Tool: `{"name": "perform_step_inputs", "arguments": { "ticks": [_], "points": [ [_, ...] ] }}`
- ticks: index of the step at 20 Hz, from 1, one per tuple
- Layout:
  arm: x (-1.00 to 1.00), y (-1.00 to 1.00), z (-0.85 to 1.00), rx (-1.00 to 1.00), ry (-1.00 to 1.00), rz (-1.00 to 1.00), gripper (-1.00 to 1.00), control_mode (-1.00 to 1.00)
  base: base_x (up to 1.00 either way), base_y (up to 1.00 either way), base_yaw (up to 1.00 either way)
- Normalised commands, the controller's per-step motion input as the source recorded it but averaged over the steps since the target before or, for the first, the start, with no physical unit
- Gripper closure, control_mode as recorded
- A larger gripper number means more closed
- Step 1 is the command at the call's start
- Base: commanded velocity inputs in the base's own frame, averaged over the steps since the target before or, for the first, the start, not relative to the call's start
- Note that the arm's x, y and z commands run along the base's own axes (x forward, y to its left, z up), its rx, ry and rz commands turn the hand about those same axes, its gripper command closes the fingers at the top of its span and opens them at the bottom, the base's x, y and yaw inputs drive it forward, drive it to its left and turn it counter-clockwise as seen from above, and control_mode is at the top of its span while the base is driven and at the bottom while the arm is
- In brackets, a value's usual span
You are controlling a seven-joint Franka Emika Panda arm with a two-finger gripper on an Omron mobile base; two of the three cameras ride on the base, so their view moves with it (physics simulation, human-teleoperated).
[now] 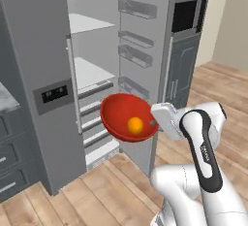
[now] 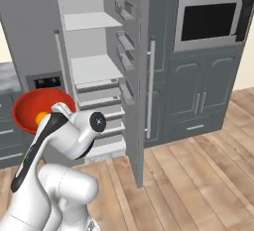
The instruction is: Move the cup from next to the sink to the open cabinet. Then, move the bowl with the orange to the fridge to clear the area for faucet cleaning.
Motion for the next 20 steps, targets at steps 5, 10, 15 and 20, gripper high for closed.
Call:
{"name": "perform_step_inputs", "arguments": {
  "ticks": [5,10,15,20],
  "points": [
    [0.00,0.00,0.00,0.00,0.00,0.00,1.00,1.00,1.00,0.26,-0.02],
    [0.00,0.00,0.00,0.00,0.00,0.00,1.00,1.00,1.00,0.10,-0.14],
    [0.00,0.00,0.00,0.00,0.00,0.00,1.00,1.00,1.00,0.05,-0.25],
    [0.00,0.00,0.00,0.00,0.00,0.00,1.00,1.00,0.42,0.07,-0.25]
  ]
}}
